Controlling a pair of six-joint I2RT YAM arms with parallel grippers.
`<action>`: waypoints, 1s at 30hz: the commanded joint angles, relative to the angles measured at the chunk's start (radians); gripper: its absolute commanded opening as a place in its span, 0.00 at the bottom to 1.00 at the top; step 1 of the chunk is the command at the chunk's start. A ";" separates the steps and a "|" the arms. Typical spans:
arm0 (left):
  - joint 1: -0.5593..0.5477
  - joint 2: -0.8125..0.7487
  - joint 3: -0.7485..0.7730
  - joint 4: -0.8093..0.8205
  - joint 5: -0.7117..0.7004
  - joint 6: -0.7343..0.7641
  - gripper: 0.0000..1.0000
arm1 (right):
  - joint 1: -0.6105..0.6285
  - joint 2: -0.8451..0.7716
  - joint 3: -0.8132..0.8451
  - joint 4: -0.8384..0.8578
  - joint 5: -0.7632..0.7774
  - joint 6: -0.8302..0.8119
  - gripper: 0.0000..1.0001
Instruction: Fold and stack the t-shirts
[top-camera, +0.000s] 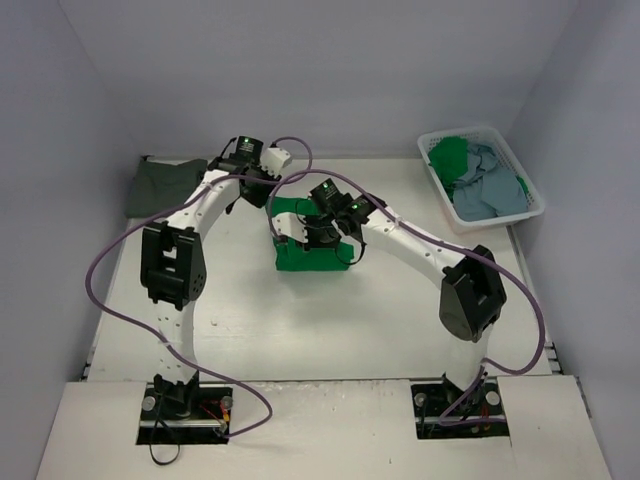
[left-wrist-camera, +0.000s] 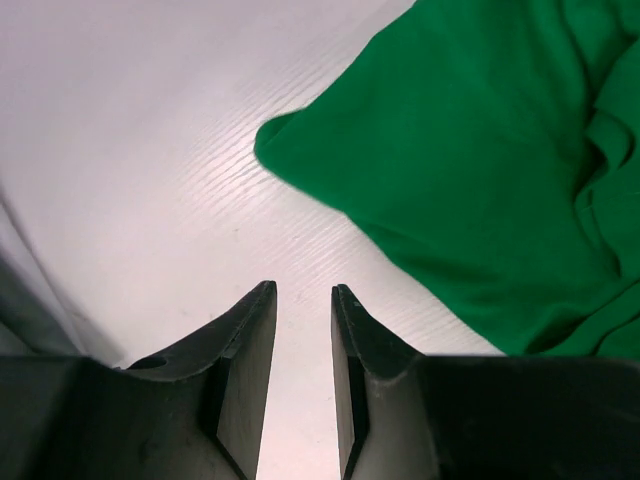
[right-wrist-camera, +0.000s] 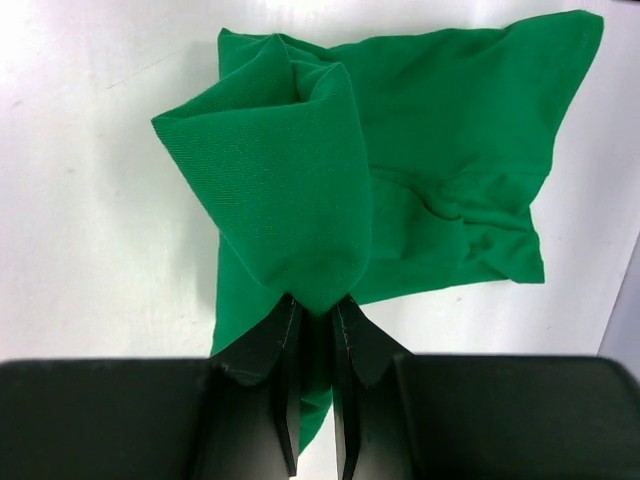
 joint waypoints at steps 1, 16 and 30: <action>0.018 -0.027 0.026 0.039 -0.016 -0.015 0.24 | -0.025 0.022 0.090 0.028 -0.040 -0.021 0.00; 0.032 0.183 0.146 0.177 0.061 -0.090 0.16 | -0.049 0.112 0.214 0.027 -0.075 -0.029 0.00; 0.058 0.071 0.058 0.367 0.077 -0.227 0.13 | -0.060 0.069 0.108 0.030 -0.092 -0.023 0.00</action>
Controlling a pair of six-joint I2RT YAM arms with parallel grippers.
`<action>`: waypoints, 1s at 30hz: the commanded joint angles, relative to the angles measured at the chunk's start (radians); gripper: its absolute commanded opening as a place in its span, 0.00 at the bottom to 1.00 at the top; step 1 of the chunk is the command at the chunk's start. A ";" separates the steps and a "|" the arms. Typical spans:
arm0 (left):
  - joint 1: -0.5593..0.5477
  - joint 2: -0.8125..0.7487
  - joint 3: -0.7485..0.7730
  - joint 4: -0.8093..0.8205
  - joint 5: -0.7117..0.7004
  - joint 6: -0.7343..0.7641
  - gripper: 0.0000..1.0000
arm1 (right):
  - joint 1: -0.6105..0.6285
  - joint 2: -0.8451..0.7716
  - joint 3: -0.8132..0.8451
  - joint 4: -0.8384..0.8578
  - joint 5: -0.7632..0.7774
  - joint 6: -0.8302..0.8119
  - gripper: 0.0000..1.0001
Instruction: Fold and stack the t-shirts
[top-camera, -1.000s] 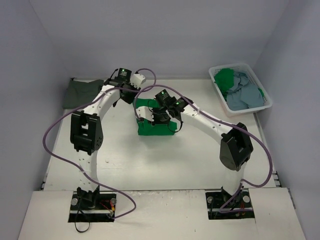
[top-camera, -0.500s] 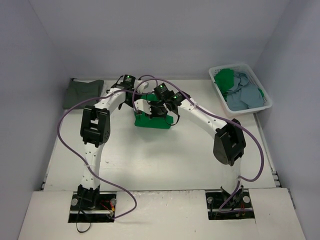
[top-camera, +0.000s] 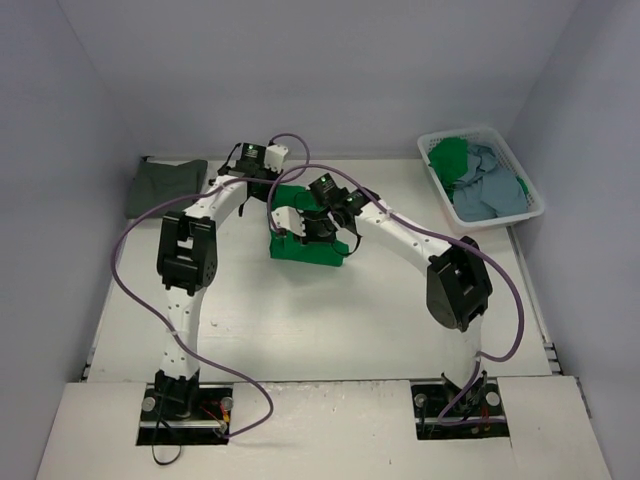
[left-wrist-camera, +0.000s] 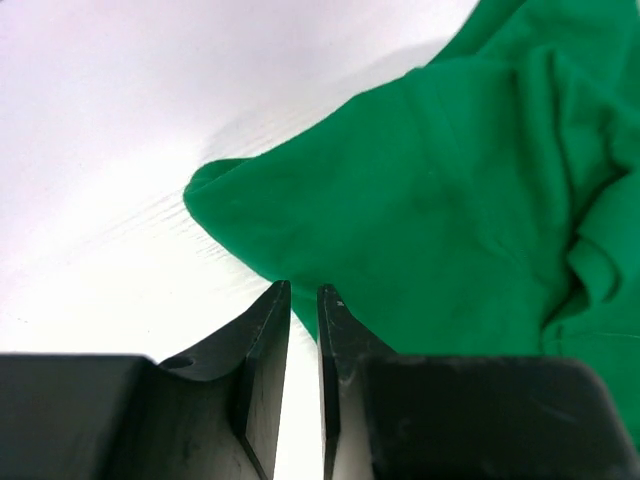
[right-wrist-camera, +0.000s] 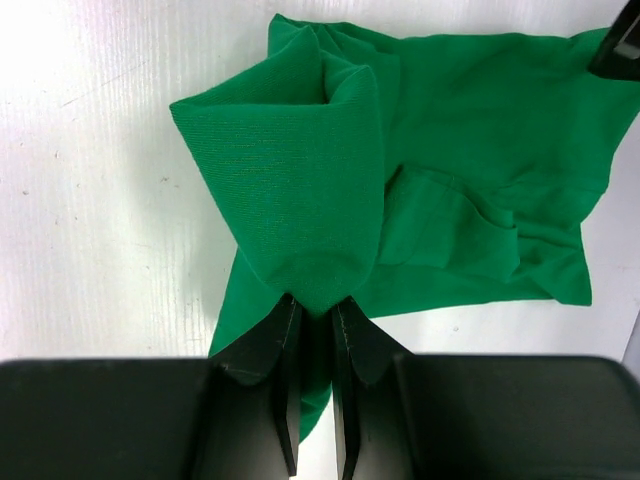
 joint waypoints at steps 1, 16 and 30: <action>0.018 -0.137 -0.017 0.100 0.064 -0.061 0.13 | -0.011 -0.061 -0.009 0.025 -0.026 -0.001 0.00; -0.003 0.116 0.162 -0.122 0.265 -0.115 0.04 | -0.026 -0.078 -0.030 0.028 -0.026 0.007 0.00; -0.118 0.106 0.144 -0.401 0.276 0.083 0.03 | -0.029 -0.104 -0.059 0.030 -0.040 0.012 0.00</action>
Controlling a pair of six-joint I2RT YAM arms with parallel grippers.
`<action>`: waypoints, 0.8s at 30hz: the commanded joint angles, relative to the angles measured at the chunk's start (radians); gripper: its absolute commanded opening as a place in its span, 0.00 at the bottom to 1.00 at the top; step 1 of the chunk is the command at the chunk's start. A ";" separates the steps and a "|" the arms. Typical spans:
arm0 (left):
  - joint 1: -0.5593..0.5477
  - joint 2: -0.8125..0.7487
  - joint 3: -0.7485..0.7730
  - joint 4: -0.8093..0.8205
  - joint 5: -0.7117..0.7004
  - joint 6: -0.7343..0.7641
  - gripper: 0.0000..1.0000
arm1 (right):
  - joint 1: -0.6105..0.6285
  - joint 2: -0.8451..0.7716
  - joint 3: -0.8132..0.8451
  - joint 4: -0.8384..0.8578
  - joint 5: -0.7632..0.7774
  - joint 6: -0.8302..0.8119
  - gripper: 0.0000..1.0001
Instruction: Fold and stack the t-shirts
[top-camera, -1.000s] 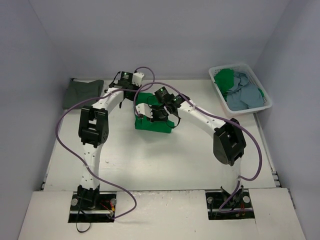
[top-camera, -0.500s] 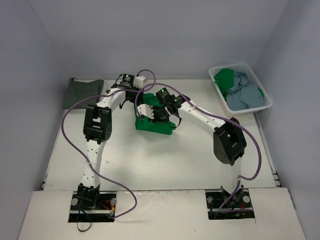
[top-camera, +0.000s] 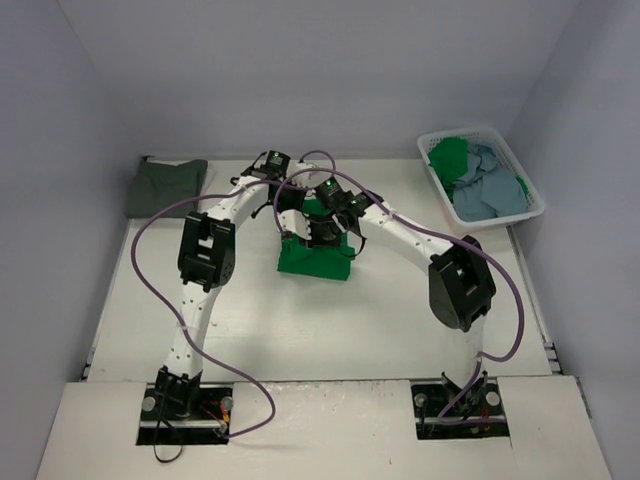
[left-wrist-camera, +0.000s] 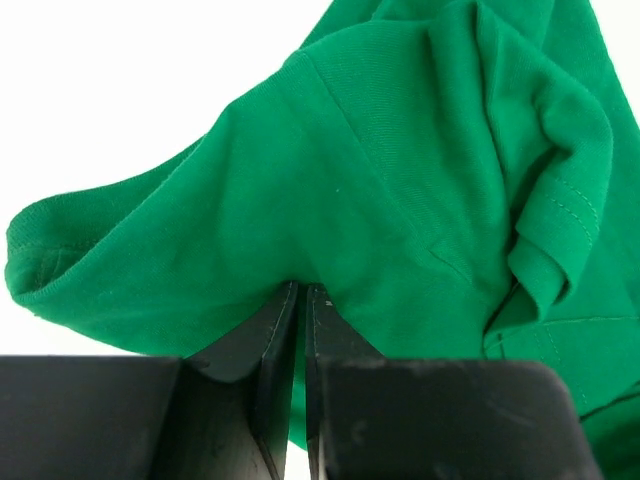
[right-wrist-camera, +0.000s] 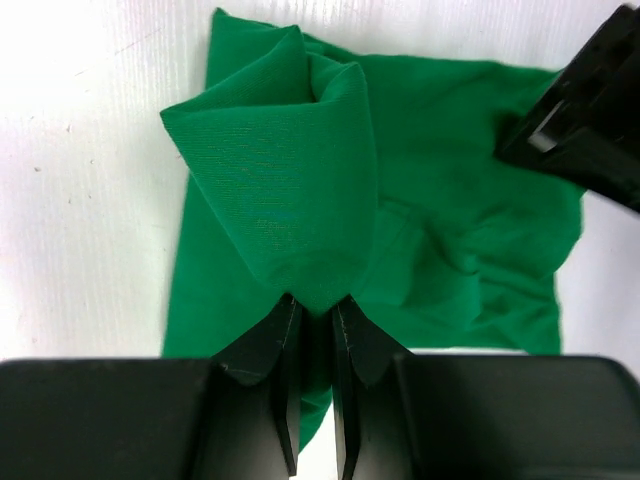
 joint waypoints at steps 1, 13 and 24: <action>-0.043 -0.068 -0.072 -0.157 0.041 0.080 0.03 | -0.007 -0.091 0.004 0.019 -0.022 0.009 0.00; -0.083 -0.166 -0.257 -0.226 0.096 0.189 0.03 | -0.007 -0.086 0.020 0.019 -0.008 0.016 0.00; -0.117 -0.224 -0.353 -0.270 0.183 0.259 0.03 | -0.007 -0.059 0.044 0.019 -0.009 0.015 0.00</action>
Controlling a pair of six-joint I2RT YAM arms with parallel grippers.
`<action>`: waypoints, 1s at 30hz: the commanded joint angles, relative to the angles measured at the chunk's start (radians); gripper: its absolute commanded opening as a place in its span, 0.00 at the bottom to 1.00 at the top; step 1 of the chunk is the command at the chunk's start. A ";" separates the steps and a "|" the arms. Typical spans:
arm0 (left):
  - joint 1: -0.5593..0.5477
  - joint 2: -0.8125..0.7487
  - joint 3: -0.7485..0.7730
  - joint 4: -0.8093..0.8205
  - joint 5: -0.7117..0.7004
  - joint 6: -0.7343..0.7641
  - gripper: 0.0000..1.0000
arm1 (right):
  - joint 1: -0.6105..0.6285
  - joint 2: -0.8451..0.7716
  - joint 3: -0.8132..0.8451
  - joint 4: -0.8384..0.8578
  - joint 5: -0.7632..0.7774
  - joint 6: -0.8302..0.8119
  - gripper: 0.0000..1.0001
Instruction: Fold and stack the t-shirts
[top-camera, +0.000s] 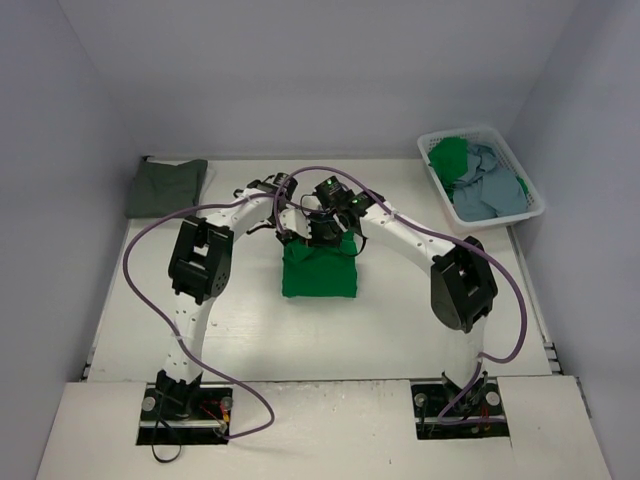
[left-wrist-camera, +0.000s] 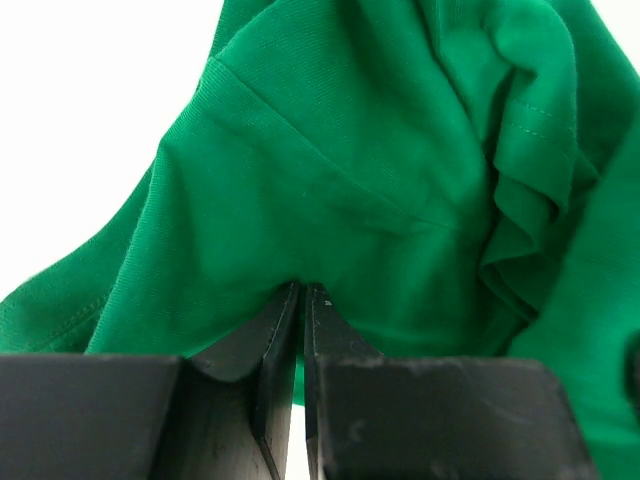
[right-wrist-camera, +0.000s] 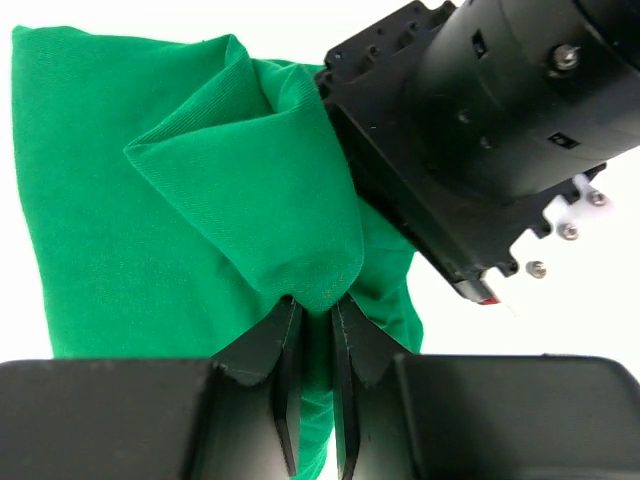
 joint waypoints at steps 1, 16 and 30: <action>-0.033 -0.023 -0.027 -0.120 0.047 0.058 0.02 | -0.007 -0.044 0.046 0.020 -0.007 0.001 0.00; -0.036 -0.066 -0.026 -0.201 0.141 0.135 0.03 | -0.013 -0.005 0.037 0.025 -0.021 -0.013 0.00; 0.076 -0.152 0.189 -0.195 0.105 0.039 0.31 | -0.013 -0.024 0.006 0.028 -0.024 -0.013 0.00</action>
